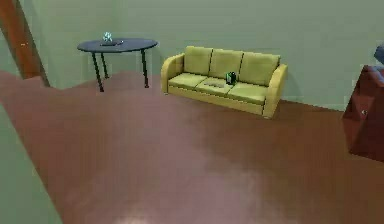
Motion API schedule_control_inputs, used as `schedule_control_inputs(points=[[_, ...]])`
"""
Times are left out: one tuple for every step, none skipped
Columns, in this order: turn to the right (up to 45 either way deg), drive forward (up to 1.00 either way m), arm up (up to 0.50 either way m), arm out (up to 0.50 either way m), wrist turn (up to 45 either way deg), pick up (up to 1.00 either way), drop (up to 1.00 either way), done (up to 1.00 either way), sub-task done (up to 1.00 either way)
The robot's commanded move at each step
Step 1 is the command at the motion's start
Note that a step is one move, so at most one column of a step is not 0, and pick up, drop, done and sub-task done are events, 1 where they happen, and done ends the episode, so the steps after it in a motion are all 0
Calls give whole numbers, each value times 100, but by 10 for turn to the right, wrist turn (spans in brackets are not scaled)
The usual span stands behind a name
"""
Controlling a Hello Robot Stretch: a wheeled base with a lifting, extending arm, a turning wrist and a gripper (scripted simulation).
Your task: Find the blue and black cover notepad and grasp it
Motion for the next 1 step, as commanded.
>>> schedule_control_inputs(points=[[270,0,0,0,0,0,0,0,0]])
